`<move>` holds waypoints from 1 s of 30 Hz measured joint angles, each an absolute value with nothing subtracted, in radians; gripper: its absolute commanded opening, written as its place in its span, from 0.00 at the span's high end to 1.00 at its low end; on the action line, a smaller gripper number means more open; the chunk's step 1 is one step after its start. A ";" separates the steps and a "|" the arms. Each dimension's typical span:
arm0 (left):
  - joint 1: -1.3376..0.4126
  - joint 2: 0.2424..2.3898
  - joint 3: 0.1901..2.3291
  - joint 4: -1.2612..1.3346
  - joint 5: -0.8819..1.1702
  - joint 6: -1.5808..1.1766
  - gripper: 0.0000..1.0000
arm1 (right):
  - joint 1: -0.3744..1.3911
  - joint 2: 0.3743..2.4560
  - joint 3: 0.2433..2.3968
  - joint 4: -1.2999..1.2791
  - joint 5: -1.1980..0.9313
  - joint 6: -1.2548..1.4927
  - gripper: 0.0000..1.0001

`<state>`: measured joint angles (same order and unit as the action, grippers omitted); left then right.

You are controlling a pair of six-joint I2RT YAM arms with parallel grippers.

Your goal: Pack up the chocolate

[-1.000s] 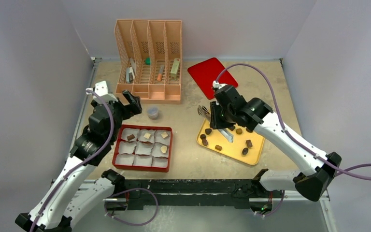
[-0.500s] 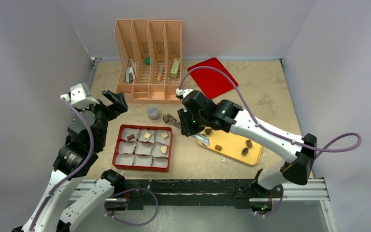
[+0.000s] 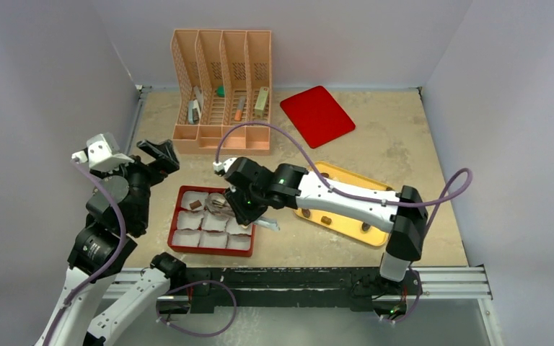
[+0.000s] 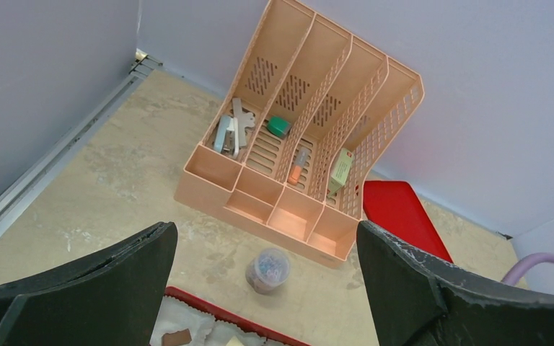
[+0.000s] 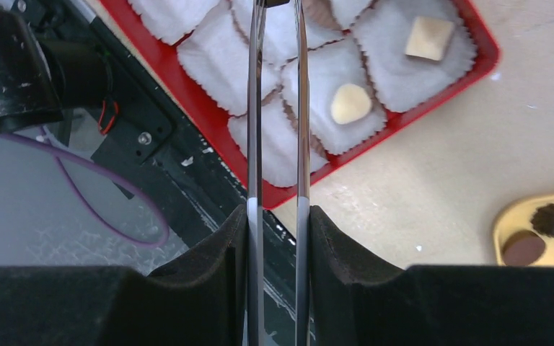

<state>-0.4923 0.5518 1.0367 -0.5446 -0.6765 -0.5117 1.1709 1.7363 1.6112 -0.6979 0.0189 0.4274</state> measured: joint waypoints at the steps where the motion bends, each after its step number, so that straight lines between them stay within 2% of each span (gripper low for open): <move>1: -0.492 0.547 1.037 -0.545 -0.680 -0.512 0.05 | 1.179 1.750 1.620 -0.699 0.014 0.424 0.80; 17: -0.492 0.524 1.044 -0.563 -0.706 -0.501 0.06 | 1.217 1.900 1.704 -0.762 -0.017 0.399 0.78; 30: -0.492 0.531 1.044 -0.562 -0.708 -0.488 0.05 | 1.219 1.910 1.723 -0.795 -0.002 0.398 0.62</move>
